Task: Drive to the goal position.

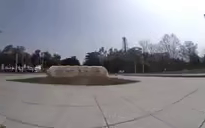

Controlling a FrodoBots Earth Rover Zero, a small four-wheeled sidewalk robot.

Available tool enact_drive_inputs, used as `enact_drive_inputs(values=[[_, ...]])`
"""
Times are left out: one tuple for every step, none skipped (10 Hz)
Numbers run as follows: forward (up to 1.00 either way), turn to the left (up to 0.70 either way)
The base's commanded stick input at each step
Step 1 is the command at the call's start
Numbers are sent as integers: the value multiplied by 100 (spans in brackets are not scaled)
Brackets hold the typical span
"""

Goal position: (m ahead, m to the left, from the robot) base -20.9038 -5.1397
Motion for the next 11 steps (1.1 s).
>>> enact_drive_inputs(values=[[100,0],[100,0],[100,0],[100,0],[100,-18],[100,-40],[100,-40],[100,-40],[100,-40],[100,-40],[100,-40]])
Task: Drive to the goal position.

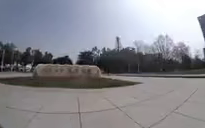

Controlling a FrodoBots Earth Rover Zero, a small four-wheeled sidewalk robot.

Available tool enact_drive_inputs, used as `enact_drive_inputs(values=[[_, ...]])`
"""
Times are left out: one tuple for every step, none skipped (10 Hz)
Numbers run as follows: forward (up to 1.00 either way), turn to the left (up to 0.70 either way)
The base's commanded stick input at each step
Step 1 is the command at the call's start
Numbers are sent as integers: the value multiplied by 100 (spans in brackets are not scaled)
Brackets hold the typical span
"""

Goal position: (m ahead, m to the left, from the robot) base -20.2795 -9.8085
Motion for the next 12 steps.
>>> enact_drive_inputs(values=[[100,-40],[100,-40],[100,-40],[100,-40],[100,-40],[100,-40],[100,-40],[100,-40],[100,-40],[100,-40],[100,-40],[100,-40]])
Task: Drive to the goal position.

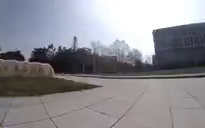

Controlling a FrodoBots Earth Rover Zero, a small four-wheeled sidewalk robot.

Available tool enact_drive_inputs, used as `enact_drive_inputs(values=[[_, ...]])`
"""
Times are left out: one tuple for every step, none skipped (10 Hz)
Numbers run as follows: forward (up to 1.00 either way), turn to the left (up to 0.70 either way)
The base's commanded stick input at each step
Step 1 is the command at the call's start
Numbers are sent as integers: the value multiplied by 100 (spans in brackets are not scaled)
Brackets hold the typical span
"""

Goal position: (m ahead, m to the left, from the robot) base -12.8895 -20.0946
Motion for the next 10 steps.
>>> enact_drive_inputs(values=[[100,-40],[100,-40],[100,-40],[100,-40],[100,-40],[100,-40],[100,-40],[100,-40],[100,-40],[100,-40]])
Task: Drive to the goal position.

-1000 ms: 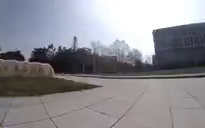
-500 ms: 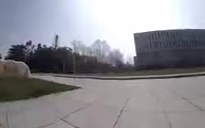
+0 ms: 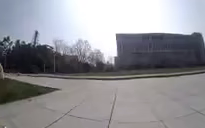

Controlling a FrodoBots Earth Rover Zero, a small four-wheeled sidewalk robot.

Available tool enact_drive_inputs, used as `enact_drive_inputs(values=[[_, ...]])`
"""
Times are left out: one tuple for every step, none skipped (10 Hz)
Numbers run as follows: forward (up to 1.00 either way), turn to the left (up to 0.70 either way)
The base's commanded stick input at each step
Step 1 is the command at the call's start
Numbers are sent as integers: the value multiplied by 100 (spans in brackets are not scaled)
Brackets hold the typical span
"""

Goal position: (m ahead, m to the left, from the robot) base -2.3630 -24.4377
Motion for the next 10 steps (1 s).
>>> enact_drive_inputs(values=[[100,-40],[100,-40],[100,-40],[100,-40],[100,-40],[100,-40],[100,-40],[100,-40],[100,-40],[100,-40]])
